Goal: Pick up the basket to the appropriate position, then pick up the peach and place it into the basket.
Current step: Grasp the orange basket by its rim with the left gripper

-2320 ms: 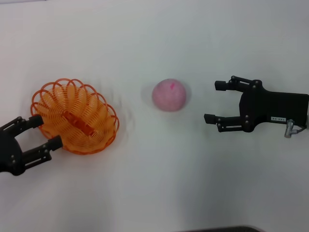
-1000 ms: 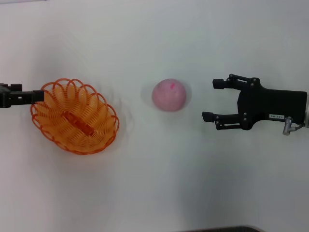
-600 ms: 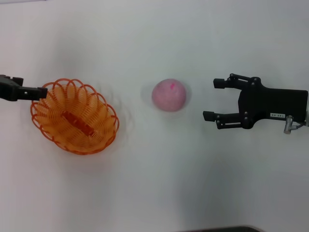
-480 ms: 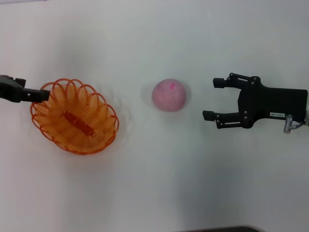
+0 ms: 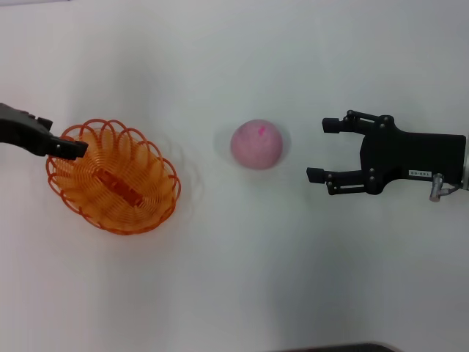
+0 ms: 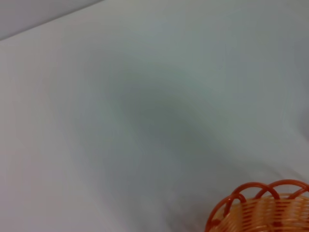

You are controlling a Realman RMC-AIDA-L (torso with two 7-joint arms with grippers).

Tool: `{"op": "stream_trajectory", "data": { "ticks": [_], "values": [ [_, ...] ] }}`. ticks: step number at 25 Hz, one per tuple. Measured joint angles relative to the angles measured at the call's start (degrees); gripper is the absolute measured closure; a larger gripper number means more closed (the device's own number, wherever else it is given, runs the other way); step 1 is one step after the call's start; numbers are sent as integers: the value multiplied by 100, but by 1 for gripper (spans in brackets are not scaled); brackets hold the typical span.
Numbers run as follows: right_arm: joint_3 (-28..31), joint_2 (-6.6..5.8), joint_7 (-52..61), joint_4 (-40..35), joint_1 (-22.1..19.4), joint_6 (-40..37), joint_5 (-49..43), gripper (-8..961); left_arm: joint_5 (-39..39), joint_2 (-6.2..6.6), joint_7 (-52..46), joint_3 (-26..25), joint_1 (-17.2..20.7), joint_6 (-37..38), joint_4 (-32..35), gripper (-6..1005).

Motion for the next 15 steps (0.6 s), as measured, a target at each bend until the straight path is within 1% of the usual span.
{"op": "stream_trajectory", "data": {
  "ticks": [4,7,12,15],
  "values": [
    [-1,0,0,0,0,0,-2,26,59,-10,-43,217,-31,-142,-36,161],
    [-8,0,0,0,0,0,-8,27,198,-14,-85,324,-98,-284,-183,161],
    [-10,5,0,0,0,0,-9,28,483,2,-120,340,-319,-486,-610,162],
    [-10,8,0,0,0,0,-9,29,511,4,-123,346,-351,-571,-675,162]
  ]
}}
